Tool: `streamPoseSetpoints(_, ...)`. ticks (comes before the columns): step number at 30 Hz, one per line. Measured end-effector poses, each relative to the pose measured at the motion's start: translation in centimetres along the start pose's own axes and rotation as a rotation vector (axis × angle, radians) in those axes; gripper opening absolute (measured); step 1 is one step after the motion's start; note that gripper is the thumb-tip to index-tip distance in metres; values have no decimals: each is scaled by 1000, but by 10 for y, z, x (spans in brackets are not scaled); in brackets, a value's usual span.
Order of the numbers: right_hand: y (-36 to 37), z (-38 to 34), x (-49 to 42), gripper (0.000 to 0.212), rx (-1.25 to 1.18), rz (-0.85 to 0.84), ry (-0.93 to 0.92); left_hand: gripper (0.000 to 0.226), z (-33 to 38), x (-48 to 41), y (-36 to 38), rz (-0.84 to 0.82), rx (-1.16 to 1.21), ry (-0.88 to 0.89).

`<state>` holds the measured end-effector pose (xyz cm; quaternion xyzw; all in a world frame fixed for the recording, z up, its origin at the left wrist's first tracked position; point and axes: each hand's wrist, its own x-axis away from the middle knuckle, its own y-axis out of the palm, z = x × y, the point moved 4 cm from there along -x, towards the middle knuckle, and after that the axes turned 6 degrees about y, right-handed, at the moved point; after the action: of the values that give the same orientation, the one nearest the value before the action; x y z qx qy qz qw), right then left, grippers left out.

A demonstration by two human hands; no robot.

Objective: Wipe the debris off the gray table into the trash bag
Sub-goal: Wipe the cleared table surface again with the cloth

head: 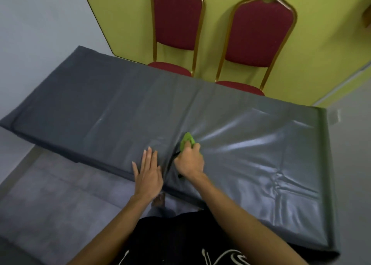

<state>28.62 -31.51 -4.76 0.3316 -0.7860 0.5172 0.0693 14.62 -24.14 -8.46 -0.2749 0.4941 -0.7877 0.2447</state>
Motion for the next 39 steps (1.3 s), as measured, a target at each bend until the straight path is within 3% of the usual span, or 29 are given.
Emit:
streamPoseSetpoints(4, 13, -15, 8, 61, 254, -136, -361, 59, -10, 2, 0, -21, -90, 62)
streamPoseSetpoints(6, 1, -5, -3, 57, 321, -93, -402, 57, -15, 4, -3, -8, -113, 129)
streamPoseSetpoints(10, -39, 12, -50, 48, 268, 99, -171, 57, -17, 5, -7, 4, -114, 190)
streamPoseSetpoints(15, -56, 8, -78, 49, 42, 179, 86, 58, -23, 4, -7, -23, -121, 206)
streamPoseSetpoints(17, -39, -7, -66, 50, -8, 164, 77, 57, -26, 5, -9, -15, -145, 225)
streamPoseSetpoints(20, 8, -35, -26, 50, -51, -2, -91, 59, -30, 5, -8, -26, -168, 238)
streamPoseSetpoints(22, 32, -43, 2, 49, 22, -105, -211, 62, -34, 3, -3, -55, -169, 250)
streamPoseSetpoints(24, 31, -37, 7, 48, 119, -100, -265, 63, -36, 4, -5, -47, -160, 250)
streamPoseSetpoints(27, -3, -16, -19, 48, 204, -8, -213, 61, -36, 5, -8, -46, -168, 260)
streamPoseSetpoints(33, -81, 35, -82, 47, 190, 171, 68, 61, -41, 5, -7, -57, -159, 272)
streamPoseSetpoints(39, -27, 21, -28, 45, 43, 199, 97, 60, -40, 9, -7, -1, -147, 260)
